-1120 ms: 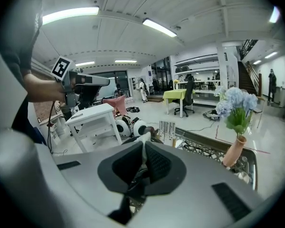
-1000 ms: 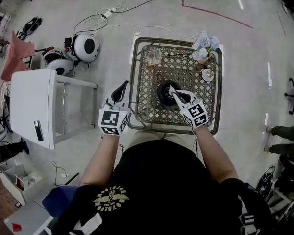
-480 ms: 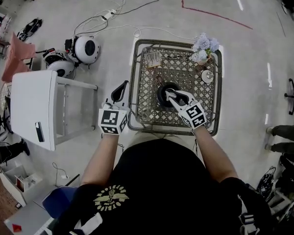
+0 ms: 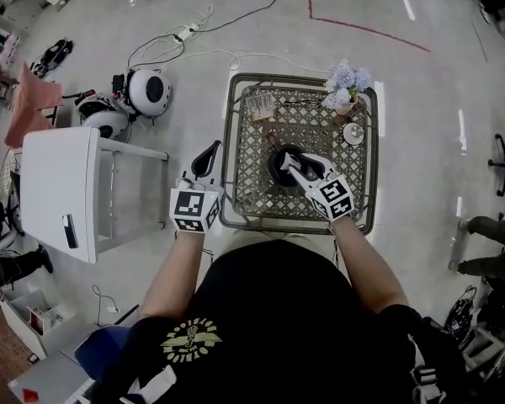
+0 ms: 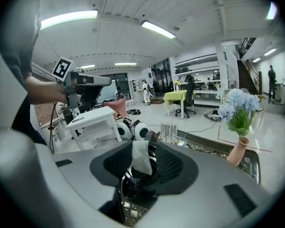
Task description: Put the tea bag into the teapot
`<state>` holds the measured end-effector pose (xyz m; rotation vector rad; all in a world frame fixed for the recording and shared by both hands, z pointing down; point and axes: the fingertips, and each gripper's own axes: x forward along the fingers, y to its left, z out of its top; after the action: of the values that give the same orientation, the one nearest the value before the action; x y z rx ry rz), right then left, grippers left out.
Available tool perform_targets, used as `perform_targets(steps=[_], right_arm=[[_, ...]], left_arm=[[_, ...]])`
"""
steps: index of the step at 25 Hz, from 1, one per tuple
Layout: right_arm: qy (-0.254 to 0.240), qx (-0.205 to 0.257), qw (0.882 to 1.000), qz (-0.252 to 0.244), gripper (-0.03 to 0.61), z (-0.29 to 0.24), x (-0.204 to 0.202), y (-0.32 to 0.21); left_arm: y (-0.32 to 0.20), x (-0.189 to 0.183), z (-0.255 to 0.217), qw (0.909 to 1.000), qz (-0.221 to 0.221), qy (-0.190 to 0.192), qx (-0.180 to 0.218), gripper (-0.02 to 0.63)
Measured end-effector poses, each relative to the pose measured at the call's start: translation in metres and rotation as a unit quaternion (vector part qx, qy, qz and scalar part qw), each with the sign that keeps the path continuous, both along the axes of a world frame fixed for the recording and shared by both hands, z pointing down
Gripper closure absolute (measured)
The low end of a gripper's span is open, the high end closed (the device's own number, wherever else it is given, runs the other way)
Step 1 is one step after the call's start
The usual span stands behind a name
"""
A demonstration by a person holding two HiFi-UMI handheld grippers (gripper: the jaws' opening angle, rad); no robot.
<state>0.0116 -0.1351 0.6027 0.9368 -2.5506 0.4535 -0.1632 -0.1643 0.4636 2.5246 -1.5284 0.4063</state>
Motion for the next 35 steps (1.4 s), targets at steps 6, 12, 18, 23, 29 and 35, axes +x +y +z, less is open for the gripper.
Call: perform_targets(steps=[6,12,18,23,29,35], right_arm=[[0.003,0.010,1.000,0.012,0.436,-0.003,0.004,-0.002],[0.063,-0.010,0.998,0.013,0.436,0.015,0.011,0.001],[0.063,-0.011,0.998,0.007,0.437,0.015,0.010,0.003],[0.054,0.008,0.998,-0.013,0.568,0.004,0.005,0.006],[0.012,-0.033,0.999,-0.028,0.379,0.010,-0.009,0.005],[0.027,-0.030,0.999,-0.020,0.379,0.011,-0.005,0.003]], left_arm=[[0.003,0.005,0.001,1.0000,0.005,0.000,0.000,0.618],[0.007,0.002,0.003,1.0000,0.000,0.001,-0.004,0.618],[0.010,-0.003,0.007,0.9999,-0.007,0.005,-0.009,0.618],[0.010,-0.002,0.007,0.9999,-0.009,0.009,-0.010,0.618],[0.004,-0.003,0.009,0.9999,-0.005,0.009,-0.012,0.618],[0.001,-0.003,0.009,0.9999,-0.003,0.010,-0.013,0.618]])
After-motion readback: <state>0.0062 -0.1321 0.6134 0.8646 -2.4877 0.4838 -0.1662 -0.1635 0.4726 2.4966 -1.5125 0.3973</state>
